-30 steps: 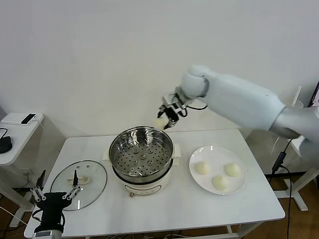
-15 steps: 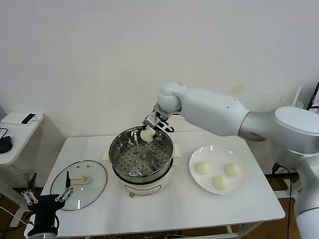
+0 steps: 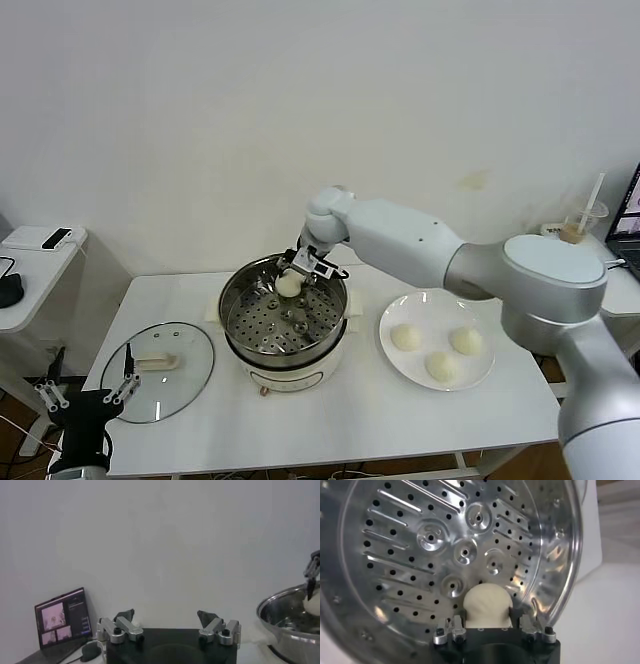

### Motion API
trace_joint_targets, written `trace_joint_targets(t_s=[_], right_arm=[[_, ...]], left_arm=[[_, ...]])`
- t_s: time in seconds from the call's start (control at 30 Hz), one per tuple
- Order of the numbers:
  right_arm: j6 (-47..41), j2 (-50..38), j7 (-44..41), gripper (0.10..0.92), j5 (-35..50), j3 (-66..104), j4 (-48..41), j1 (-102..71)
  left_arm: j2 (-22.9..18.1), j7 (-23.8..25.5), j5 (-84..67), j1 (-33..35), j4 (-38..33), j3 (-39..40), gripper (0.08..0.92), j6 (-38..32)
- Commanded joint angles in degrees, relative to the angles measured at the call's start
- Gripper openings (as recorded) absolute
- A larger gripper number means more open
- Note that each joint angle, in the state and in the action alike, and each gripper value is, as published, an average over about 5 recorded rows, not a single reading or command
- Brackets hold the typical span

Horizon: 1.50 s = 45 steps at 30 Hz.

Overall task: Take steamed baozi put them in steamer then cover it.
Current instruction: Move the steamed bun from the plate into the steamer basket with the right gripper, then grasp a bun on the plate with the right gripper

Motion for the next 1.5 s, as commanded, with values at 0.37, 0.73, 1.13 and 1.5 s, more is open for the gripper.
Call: trace_joint_targets(t_s=[0.37, 0.73, 1.13, 1.5], right_arm=[[7.8, 2.7, 1.9, 0.738, -3.7, 2.5, -6.4, -0.2], [-27.8, -9.7, -8.6, 0.823, 25.4, -2.4, 17.4, 13.7], [-47.5, -37.0, -7.7, 0.823, 32.7, 0.0, 36.6, 14.7], [-48.8, -54.8, -4.8, 0.823, 25.1, 10.3, 44.7, -6.8]], left_arm=[[0.0, -0.2, -0.1, -0.2, -0.4, -0.1, 0.823, 0.0], [0.3, 0.3, -0.2, -1.0, -0.8, 0.2, 0.823, 0.5], [2.0, 1.0, -1.2, -2.3, -1.8, -1.0, 0.823, 1.6], [3.3, 1.4, -1.4, -3.9, -0.9, -1.7, 0.823, 1.8]])
